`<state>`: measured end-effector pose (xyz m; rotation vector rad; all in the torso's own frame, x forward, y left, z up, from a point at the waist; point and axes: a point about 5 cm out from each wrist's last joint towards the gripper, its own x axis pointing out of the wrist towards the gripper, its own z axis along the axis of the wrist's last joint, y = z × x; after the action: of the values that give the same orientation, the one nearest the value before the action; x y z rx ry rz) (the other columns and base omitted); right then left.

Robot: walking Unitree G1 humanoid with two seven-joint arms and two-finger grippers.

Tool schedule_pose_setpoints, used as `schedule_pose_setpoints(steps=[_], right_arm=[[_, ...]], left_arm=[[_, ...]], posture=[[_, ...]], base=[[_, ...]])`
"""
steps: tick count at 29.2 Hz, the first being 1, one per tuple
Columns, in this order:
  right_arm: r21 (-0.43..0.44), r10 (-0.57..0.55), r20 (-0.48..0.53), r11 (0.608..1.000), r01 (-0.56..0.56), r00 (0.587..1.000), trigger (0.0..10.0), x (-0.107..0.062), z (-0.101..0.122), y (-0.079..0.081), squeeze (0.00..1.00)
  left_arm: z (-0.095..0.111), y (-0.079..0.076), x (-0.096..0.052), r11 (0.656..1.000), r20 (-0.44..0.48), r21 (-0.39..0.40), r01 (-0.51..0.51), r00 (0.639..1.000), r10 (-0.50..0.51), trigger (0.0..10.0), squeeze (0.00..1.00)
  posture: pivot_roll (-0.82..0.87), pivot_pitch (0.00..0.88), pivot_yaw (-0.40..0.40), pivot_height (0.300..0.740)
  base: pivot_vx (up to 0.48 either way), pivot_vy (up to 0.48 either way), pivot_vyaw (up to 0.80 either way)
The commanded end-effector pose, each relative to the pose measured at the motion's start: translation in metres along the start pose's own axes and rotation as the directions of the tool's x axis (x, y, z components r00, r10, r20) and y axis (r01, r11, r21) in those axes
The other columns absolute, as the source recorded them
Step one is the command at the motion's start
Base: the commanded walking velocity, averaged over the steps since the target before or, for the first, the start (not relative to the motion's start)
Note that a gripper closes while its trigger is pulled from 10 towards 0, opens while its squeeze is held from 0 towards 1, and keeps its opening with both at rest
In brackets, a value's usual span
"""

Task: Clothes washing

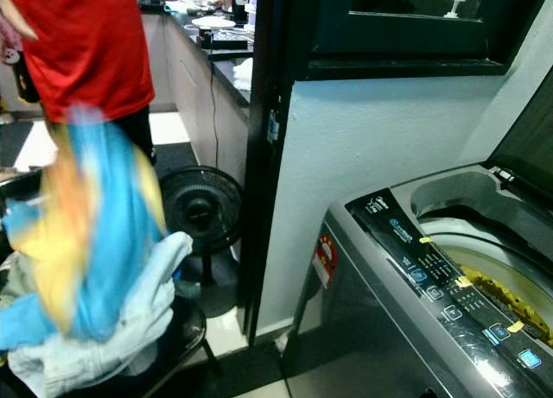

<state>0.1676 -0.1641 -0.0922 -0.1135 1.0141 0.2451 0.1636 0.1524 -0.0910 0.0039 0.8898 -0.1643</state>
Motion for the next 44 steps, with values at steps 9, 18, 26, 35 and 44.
schedule_pose_setpoints(steps=[9,18,26,35,44], right_arm=[[-0.014,-0.013,-0.041,1.0,0.013,0.999,10.0,-0.003,-0.011,-0.007,0.0],[-0.021,-0.011,-0.053,1.0,0.009,0.999,10.0,-0.004,-0.017,-0.005,0.0],[-0.017,-0.007,-0.06,1.0,0.006,0.998,10.0,-0.004,-0.02,-0.002,0.0],[-0.02,-0.006,-0.063,1.0,0.005,0.998,10.0,-0.005,-0.023,-0.001,0.0],[-0.027,-0.01,-0.068,1.0,0.008,0.998,10.0,-0.006,-0.024,-0.004,0.0]], left_arm=[[-0.013,-0.002,-0.004,0.999,-0.044,0.015,0.049,0.998,-0.049,10.0,0.0],[-0.013,-0.005,-0.004,0.997,-0.039,0.039,0.072,0.997,-0.071,10.0,0.0],[-0.02,-0.007,-0.005,0.994,-0.1,0.068,0.092,0.991,-0.084,10.0,0.0],[-0.016,-0.009,-0.003,0.992,-0.075,0.085,0.093,0.993,-0.086,10.0,0.0],[-0.022,-0.011,-0.004,0.992,-0.135,0.086,0.092,0.988,-0.08,10.0,0.0]], posture=[[-0.02,0.0,-0.024,0.74],[-0.02,0.0,-0.022,0.74],[-0.02,0.0,-0.012,0.74],[-0.02,0.0,-0.011,0.74],[-0.02,0.0,-0.014,0.74]], base=[[0.0,0.0,0.0],[0.0,0.0,0.0],[0.0,0.0,0.0],[0.0,0.0,0.0],[0.0,0.0,0.0]])
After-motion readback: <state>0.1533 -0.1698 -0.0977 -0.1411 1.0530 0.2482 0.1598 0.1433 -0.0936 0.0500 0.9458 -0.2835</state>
